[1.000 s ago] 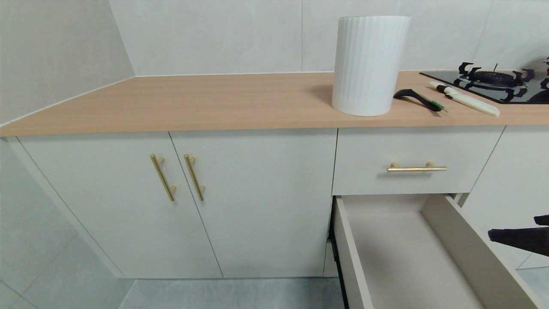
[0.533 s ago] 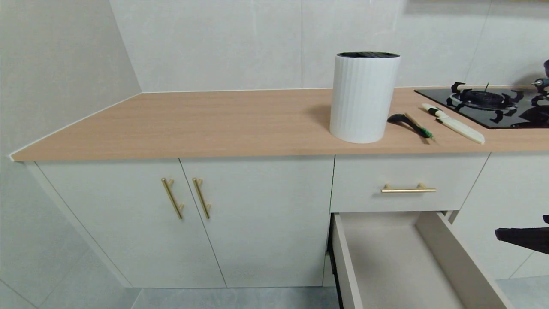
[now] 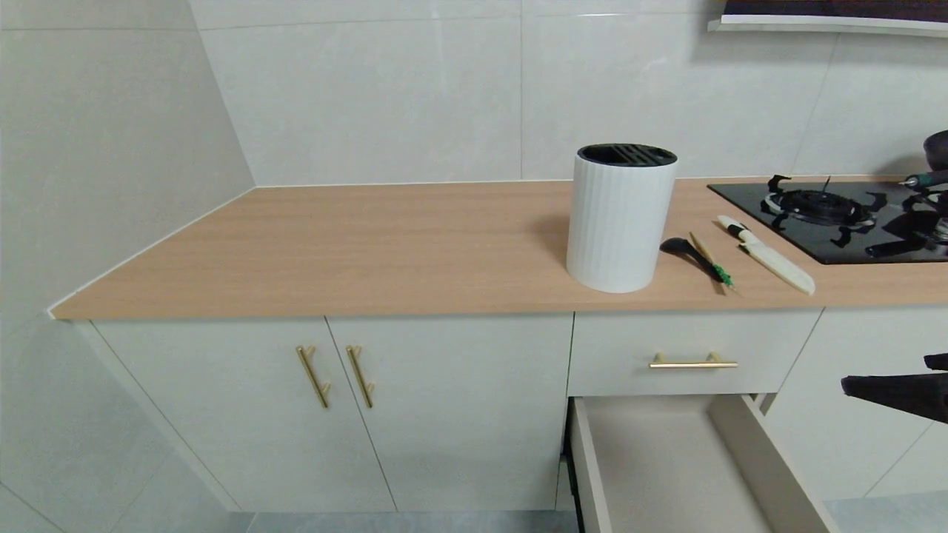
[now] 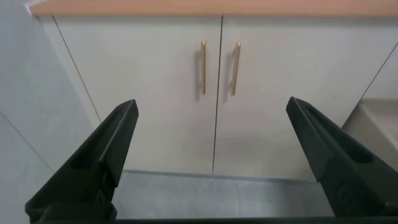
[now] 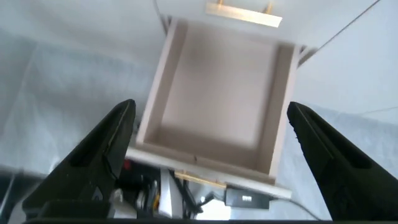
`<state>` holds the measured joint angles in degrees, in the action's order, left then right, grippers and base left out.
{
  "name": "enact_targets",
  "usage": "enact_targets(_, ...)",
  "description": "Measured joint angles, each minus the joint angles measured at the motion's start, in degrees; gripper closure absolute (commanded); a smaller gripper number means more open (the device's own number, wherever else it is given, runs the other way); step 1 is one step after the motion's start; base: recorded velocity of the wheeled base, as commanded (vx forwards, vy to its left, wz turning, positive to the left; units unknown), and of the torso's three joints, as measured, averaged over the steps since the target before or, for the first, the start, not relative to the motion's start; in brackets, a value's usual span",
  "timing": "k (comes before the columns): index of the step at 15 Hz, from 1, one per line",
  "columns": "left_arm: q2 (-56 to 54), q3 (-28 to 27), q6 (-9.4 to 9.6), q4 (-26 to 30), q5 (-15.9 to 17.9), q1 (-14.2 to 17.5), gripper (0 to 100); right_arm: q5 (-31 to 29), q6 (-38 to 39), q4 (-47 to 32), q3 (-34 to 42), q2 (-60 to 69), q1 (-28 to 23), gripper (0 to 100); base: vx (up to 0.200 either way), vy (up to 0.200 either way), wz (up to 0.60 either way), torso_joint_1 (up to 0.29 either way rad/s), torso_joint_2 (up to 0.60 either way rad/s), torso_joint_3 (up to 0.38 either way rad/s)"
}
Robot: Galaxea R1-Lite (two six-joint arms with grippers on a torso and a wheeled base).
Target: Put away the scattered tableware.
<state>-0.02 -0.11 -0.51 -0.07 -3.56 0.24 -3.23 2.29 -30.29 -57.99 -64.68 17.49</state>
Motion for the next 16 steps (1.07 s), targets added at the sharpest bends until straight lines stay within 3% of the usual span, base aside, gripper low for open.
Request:
enact_targets(4, 0.00, -0.02, 0.02, 0.00, 0.00, 0.00, 0, 0.17, 0.11, 8.29, -2.21, -6.34, -3.66, 0, 0.000, 0.000, 0.00, 0.099, -0.23, -0.146)
enact_targets(6, 0.00, -0.02, 0.00, 0.00, -0.02, 0.00, 0, 0.15, 1.69, 8.24, -8.40, -12.02, -6.00, 0, 0.000, 0.000, 0.00, 0.000, 0.00, 0.000)
enact_targets(11, 0.00, 0.00, 0.00, 0.00, 0.00, 0.00, 0, -0.78, 12.51, -7.50, -30.67, -28.65, -8.35, 0, 0.000, 0.000, 0.00, 0.000, 0.00, 0.000)
enact_targets(14, 0.00, 0.01, 0.00, 0.00, -0.02, 0.00, 0, -8.45, 15.60, -8.68, -35.39, -37.39, -8.62, 0, 0.000, 0.000, 0.00, 0.000, 0.00, 0.000)
enact_targets(16, 0.00, 0.01, 0.00, 0.00, -0.02, 0.00, 0, -9.87, 18.44, -8.52, -38.25, -42.56, -8.59, 0, 0.000, 0.000, 0.00, 0.000, 0.00, 0.000)
